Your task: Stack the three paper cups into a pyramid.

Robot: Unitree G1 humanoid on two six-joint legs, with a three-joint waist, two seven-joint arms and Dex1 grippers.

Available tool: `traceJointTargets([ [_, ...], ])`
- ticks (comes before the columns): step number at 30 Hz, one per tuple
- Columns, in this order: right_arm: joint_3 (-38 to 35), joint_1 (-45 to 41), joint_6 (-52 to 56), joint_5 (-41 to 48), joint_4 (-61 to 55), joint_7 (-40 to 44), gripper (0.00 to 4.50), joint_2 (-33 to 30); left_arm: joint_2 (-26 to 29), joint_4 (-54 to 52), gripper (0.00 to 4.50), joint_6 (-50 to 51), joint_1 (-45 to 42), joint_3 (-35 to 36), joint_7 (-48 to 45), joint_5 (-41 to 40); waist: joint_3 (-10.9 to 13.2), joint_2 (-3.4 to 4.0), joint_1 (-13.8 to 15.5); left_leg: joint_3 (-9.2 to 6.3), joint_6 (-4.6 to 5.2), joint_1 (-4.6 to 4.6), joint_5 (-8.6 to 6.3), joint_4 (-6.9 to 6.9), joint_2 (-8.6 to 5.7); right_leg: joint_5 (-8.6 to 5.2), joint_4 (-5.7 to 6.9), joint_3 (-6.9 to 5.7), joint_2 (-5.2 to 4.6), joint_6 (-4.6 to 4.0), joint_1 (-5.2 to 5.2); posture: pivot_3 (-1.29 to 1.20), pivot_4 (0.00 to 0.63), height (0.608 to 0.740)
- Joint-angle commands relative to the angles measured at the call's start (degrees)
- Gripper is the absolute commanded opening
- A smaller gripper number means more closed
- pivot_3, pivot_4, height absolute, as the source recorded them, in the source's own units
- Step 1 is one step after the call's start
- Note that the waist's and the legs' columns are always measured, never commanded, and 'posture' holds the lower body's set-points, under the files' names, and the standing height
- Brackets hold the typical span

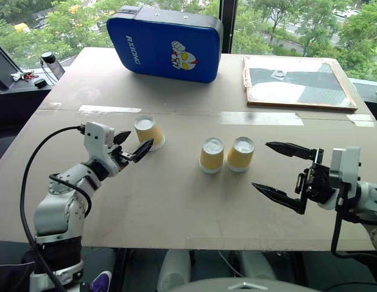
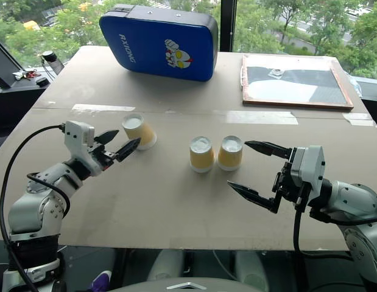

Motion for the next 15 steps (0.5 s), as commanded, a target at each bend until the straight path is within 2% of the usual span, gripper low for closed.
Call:
traceJointTargets([
  [1,-2.03,1.09,0.32,0.79,-3.34,-1.56,4.5,-0.6,0.4,4.45,4.45,-2.98,-4.67,-1.66,0.57,2.57,0.0,0.0,0.01,-0.01,0.0,0.0,0.0,0.0,0.0,0.0,0.0,-0.01,0.01,0.0,0.0,0.0,0.15,0.74],
  [6,-3.12,2.89,0.81,0.94,-4.99,-3.0,4.5,-0.75,-0.22,8.77,4.45,-5.44,-8.66,-3.48,0.51,4.28,0.0,-0.01,-0.05,0.0,0.0,-0.01,0.0,0.0,0.0,0.0,-0.01,0.04,0.0,0.01,-0.01,0.0,0.15,0.74],
  [9,-3.72,3.98,0.74,0.95,-5.59,-3.44,4.5,-0.82,-0.23,9.53,3.76,-6.48,-9.15,-4.0,-0.08,4.55,0.0,0.0,-0.09,0.02,-0.01,-0.02,0.0,0.0,0.0,0.0,-0.01,0.02,0.0,0.01,-0.01,0.0,0.15,0.74],
  [12,-3.79,4.57,0.59,0.91,-5.91,-3.89,4.5,-0.81,-0.11,9.38,2.5,-7.21,-9.26,-4.11,-0.99,4.33,0.0,-0.01,-0.08,0.03,-0.01,-0.02,0.01,0.0,0.0,0.0,0.0,0.02,0.0,0.01,-0.01,0.0,0.15,0.74],
  [15,-3.64,4.89,0.48,0.62,-6.01,-4.4,4.5,-0.67,0.77,8.55,2.4,-7.96,-9.41,-4.06,-2.69,4.07,0.0,-0.01,-0.05,0.02,-0.01,-0.01,0.01,0.0,0.0,0.0,0.01,0.01,0.0,0.01,-0.01,0.0,0.15,0.74],
])
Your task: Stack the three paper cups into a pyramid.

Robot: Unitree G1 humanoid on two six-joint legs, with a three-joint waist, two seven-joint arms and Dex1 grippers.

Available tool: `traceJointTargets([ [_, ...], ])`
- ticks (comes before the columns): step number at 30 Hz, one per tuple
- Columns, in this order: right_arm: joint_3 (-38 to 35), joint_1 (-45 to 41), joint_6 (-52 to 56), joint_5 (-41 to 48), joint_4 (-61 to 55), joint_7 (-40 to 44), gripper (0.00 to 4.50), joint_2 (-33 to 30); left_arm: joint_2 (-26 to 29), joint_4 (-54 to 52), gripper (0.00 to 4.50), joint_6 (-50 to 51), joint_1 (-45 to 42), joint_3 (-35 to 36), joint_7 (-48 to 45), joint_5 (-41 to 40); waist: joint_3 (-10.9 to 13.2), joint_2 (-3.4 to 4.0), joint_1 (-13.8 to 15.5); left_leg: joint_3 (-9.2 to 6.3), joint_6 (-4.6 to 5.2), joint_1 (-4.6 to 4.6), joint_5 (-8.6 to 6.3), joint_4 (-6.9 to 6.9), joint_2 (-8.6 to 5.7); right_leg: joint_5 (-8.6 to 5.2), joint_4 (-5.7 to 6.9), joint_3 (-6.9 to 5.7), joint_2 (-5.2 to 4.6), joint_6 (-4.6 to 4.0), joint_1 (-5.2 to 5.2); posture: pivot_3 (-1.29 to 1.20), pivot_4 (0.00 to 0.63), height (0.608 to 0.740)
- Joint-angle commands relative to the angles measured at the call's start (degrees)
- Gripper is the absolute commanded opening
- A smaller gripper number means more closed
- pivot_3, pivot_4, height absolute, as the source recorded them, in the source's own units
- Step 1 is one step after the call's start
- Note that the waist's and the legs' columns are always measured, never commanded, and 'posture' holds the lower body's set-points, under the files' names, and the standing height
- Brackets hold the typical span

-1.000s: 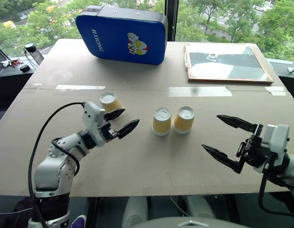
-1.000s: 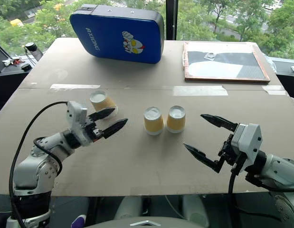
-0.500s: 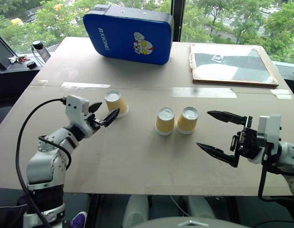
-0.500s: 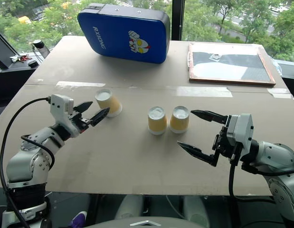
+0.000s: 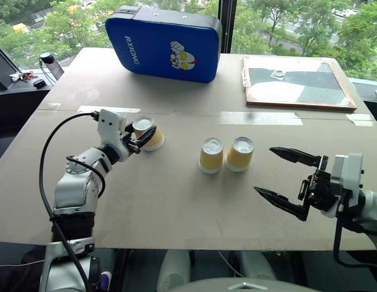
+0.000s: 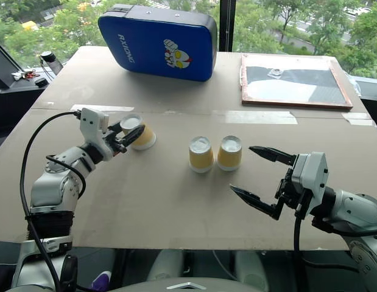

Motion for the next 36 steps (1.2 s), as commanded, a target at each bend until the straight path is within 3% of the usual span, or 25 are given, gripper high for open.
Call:
traceJointTargets([
  [1,-1.95,0.34,-0.55,0.35,-2.14,-0.98,4.5,-0.19,1.63,-2.74,2.4,-1.85,-1.67,0.58,-2.55,-1.09,0.0,0.0,0.0,0.0,0.0,0.0,0.0,0.0,0.0,0.0,0.0,0.0,0.0,0.0,0.0,0.0,0.15,0.74],
  [3,-2.26,0.94,-0.63,0.12,-2.27,-1.5,4.5,-0.02,2.13,-4.65,2.4,0.08,-4.32,0.86,-5.42,-4.38,0.01,-0.01,0.12,0.0,0.0,-0.01,0.0,0.0,0.0,0.0,0.0,-0.01,0.0,0.0,0.0,0.0,0.15,0.74],
  [8,-3.85,3.92,-1.24,-1.19,-2.96,-3.12,4.5,0.61,3.71,-10.57,2.4,16.48,-14.14,-4.87,-11.89,-14.25,0.0,-0.09,0.68,-0.17,-0.01,-0.14,0.0,0.12,-0.05,0.0,-0.02,-0.21,-0.03,0.0,0.03,0.0,0.15,0.74],
  [12,-6.93,8.75,-1.89,-2.36,-4.76,-4.82,4.5,1.78,2.93,-8.17,2.4,26.53,-24.39,-10.07,-16.49,-19.1,-0.03,-0.01,0.03,-0.24,-0.07,-0.11,0.04,0.12,-0.16,-0.01,0.0,-0.18,-0.06,0.03,0.07,0.0,0.15,0.74],
  [17,-10.59,16.6,-3.03,-4.16,-8.65,-6.88,4.5,4.52,-0.62,-2.42,2.4,24.26,-32.16,-17.45,-21.89,-15.64,-0.04,0.04,-0.19,-0.43,-0.05,-0.11,0.04,0.12,-0.21,-0.02,0.03,-0.23,0.01,0.02,0.07,0.0,0.15,0.74],
  [25,-11.28,22.64,-4.43,-6.6,-12.07,-8.76,4.5,7.73,-2.88,2.77,2.4,17.8,-34.43,-24.0,-26.91,-8.75,-0.04,0.06,-0.26,-0.52,-0.03,-0.08,0.02,0.12,-0.31,-0.02,0.03,-0.11,0.02,0.02,0.07,0.0,0.15,0.74],
  [36,-16.58,27.28,-7.59,-5.5,-8.37,-4.47,4.5,7.96,-4.93,3.5,2.4,16.66,-35.28,-24.87,-28.59,-5.84,-0.04,0.06,0.06,-0.52,-0.01,-0.11,0.01,0.12,-0.33,-0.03,-0.01,-0.12,-0.01,0.02,0.07,0.0,0.15,0.74],
])
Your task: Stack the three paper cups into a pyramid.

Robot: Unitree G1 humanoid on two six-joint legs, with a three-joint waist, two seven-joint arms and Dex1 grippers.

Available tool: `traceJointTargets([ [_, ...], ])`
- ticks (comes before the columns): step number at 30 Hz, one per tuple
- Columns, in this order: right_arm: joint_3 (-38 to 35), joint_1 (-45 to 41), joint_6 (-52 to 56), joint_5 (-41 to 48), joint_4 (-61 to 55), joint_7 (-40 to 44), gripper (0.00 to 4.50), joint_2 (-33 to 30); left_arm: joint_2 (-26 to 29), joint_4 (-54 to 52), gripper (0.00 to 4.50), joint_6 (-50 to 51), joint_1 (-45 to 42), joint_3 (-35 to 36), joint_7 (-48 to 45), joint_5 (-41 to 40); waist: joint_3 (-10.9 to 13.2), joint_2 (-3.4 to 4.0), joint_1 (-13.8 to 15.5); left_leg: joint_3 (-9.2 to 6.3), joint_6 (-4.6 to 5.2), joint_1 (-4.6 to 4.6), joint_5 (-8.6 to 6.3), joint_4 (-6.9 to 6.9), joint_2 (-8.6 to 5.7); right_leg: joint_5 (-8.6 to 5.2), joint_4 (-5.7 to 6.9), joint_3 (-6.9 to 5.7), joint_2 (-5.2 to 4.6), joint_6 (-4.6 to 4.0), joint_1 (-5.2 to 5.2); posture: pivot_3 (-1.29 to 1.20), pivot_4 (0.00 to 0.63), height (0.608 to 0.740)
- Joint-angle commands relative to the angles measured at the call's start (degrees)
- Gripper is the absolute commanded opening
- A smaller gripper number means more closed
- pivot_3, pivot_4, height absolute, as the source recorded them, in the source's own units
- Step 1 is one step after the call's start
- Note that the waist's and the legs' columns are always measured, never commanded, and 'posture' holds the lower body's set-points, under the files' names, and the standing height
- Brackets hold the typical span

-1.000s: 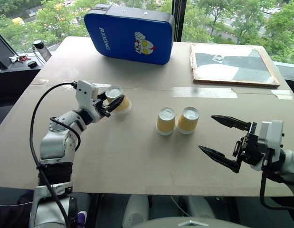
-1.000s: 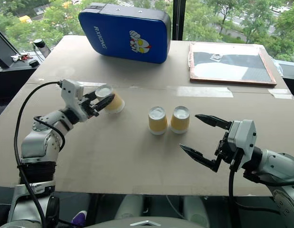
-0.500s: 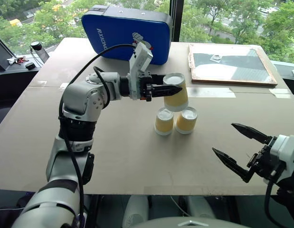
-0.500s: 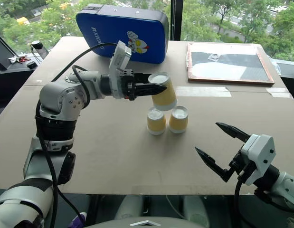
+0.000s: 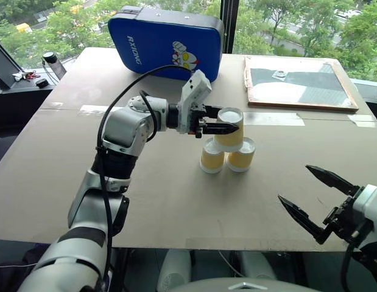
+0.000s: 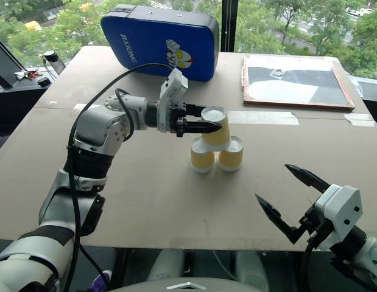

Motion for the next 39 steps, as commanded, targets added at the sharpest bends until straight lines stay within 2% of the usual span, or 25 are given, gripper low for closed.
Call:
traceJointTargets([
  [1,-3.79,-0.16,-2.67,1.32,2.38,2.79,4.5,-0.66,-0.87,-1.2,2.4,-0.52,-2.07,0.17,-0.34,0.58,0.0,0.0,-0.02,0.01,0.0,0.0,0.0,0.0,0.0,0.0,-0.01,0.0,0.0,0.0,0.0,0.0,0.15,0.74],
  [14,-5.53,-6.03,-1.98,3.73,8.09,7.23,4.5,-5.01,-1.5,-0.81,2.4,-1.1,-1.93,-2.07,-2.15,3.99,0.0,0.02,-0.04,-0.02,0.01,0.02,0.0,0.0,-0.02,0.0,0.01,0.0,0.0,0.0,0.01,0.0,0.15,0.74],
  [16,-5.21,-6.43,-1.75,3.81,7.98,7.32,4.5,-5.26,-1.59,-0.9,3.42,-0.74,-1.71,-1.74,-2.2,3.79,0.0,0.02,-0.03,-0.02,0.01,0.02,0.0,0.0,-0.02,0.0,0.01,0.0,0.0,0.0,0.01,0.0,0.15,0.74],
  [17,-5.06,-6.53,-1.66,3.91,7.87,7.39,4.5,-5.39,-1.75,-1.02,3.66,-0.7,-1.71,-1.13,-1.92,3.5,0.0,0.02,-0.03,-0.02,0.01,0.02,0.0,0.0,-0.02,0.0,0.01,0.0,0.0,0.0,0.02,0.0,0.15,0.74],
  [19,-4.88,-6.65,-1.5,4.06,7.71,7.43,4.5,-5.53,-1.68,-1.52,4.49,0.11,-2.0,0.86,-1.11,2.42,0.01,0.02,-0.03,-0.02,0.01,0.01,0.0,0.0,-0.02,0.0,0.01,0.0,0.0,0.0,0.01,0.0,0.15,0.74],
  [22,-4.76,-6.95,-1.33,4.15,7.82,7.51,4.5,-5.63,-0.56,-3.0,4.49,2.5,-1.97,3.63,-0.58,0.37,0.01,0.02,-0.05,-0.03,0.01,0.01,0.0,0.0,-0.02,0.0,0.01,0.0,0.0,0.0,0.01,0.0,0.15,0.74],
  [25,-3.54,-8.34,-1.27,3.91,9.09,7.92,4.5,-5.92,2.91,-7.69,4.49,8.92,0.27,9.42,0.87,-4.43,0.03,0.04,-0.5,-0.05,0.01,0.02,0.0,0.0,-0.01,0.0,0.03,0.02,0.01,0.0,0.0,0.0,0.15,0.74],
  [28,-2.0,-10.25,-1.31,3.37,10.81,8.27,4.5,-6.07,5.58,-14.51,4.49,12.41,5.2,15.55,2.12,-10.07,0.02,0.08,-1.12,-0.16,-0.02,0.06,0.01,-0.02,0.0,0.0,0.04,0.09,-0.01,0.0,0.0,0.0,0.15,0.74],
  [30,-0.65,-11.66,-1.52,2.83,12.42,8.79,4.5,-6.25,4.84,-18.25,4.49,14.09,8.97,21.12,6.45,-13.59,0.03,0.07,-0.85,-0.19,-0.08,0.05,0.05,-0.02,-0.01,0.0,0.02,0.05,-0.03,0.0,0.02,0.0,0.15,0.74],
  [32,1.52,-13.97,-2.08,1.15,15.05,8.94,4.5,-6.3,5.97,-23.53,4.49,14.41,16.5,26.03,9.06,-15.27,0.0,0.1,-1.15,-0.2,-0.06,0.05,0.04,0.0,-0.03,0.0,0.03,0.03,-0.09,0.01,0.02,0.0,0.15,0.74],
  [36,4.15,-17.22,-2.99,-0.52,19.92,9.84,4.5,-5.85,6.39,-31.88,4.49,9.94,32.72,32.27,12.75,-14.96,0.01,0.11,-1.49,-0.25,-0.1,0.12,0.06,-0.04,-0.03,0.01,0.05,0.18,-0.1,0.01,0.01,0.0,0.15,0.74],
  [39,4.52,-17.94,-4.53,-1.81,24.56,11.21,4.5,-5.6,5.51,-34.4,4.49,4.27,44.51,35.58,13.97,-12.79,-0.01,0.07,-0.68,-0.17,-0.01,0.11,0.01,-0.04,-0.04,0.01,0.05,0.02,-0.12,0.0,0.02,0.0,0.15,0.74],
])
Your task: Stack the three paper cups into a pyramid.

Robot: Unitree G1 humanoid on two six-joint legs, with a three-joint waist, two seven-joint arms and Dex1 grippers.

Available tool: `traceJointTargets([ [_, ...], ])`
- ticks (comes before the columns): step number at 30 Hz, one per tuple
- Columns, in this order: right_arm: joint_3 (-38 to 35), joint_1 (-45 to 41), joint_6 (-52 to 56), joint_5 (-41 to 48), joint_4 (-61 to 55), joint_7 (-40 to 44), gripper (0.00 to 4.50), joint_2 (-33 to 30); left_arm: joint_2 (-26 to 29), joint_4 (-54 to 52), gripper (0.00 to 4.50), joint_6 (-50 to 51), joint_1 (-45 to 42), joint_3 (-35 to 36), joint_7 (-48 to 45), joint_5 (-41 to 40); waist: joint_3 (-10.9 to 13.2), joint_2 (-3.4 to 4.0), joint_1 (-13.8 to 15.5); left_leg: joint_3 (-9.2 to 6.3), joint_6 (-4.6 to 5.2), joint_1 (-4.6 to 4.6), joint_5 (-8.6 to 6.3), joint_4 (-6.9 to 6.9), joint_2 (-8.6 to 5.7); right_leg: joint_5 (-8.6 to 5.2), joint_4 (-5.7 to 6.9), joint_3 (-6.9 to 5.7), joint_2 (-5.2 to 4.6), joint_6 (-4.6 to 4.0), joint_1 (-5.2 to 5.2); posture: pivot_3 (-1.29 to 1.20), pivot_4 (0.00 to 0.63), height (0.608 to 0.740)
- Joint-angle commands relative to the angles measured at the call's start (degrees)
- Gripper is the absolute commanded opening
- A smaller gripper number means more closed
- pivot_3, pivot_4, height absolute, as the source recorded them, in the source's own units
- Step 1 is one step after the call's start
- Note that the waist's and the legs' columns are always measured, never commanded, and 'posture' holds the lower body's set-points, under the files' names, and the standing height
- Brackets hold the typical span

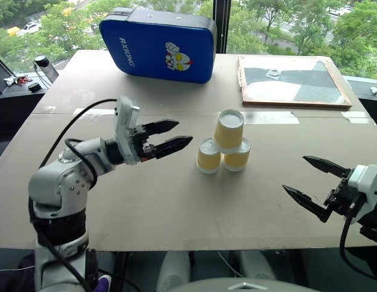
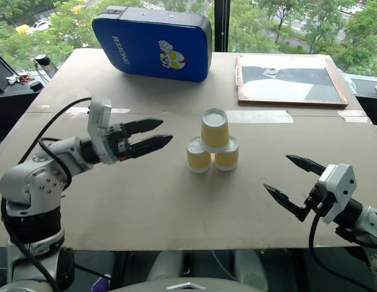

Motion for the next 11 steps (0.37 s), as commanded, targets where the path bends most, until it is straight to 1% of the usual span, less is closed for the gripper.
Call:
traceJointTargets([
  [1,-0.84,0.08,-2.84,-1.04,3.64,1.95,4.5,0.24,-0.62,-4.61,4.49,-7.79,10.94,5.06,0.22,2.53,-0.06,0.06,0.07,0.0,0.0,0.04,0.0,0.0,0.0,0.0,0.02,0.07,-0.01,0.0,0.01,0.0,0.15,0.74],
  [3,-1.78,0.64,-4.28,-1.68,7.14,3.43,4.5,0.16,-1.49,-5.58,4.49,-11.29,19.12,7.61,0.54,3.91,-0.11,0.13,-0.16,0.05,0.01,0.11,-0.01,-0.07,0.0,0.0,-0.05,0.27,-0.04,0.0,0.02,0.0,0.15,0.74],
  [5,-2.66,1.43,-5.27,-2.12,9.76,4.51,4.5,-0.12,-1.91,-6.36,4.49,-15.38,25.22,8.26,0.16,5.53,-0.08,0.05,0.06,0.09,0.02,0.05,-0.02,-0.11,-0.03,-0.01,-0.08,0.19,-0.06,-0.01,-0.02,0.0,0.15,0.74],
  [8,-3.68,2.15,-5.52,-1.99,11.62,5.53,4.5,-0.68,-2.19,-7.7,4.49,-16.68,29.29,8.14,1.5,5.4,-0.1,0.08,0.8,0.13,0.03,0.09,-0.02,-0.12,-0.04,-0.02,-0.05,0.17,-0.07,-0.03,0.0,0.0,0.15,0.74],
  [11,-3.58,2.07,-6.02,-2.37,12.98,6.35,4.5,-0.79,-1.56,-7.33,4.49,-18.15,32.26,6.93,0.93,5.68,-0.14,0.1,0.89,0.16,0.04,0.12,-0.02,-0.11,-0.06,-0.02,-0.04,0.12,-0.09,-0.04,0.05,0.0,0.15,0.74],
])
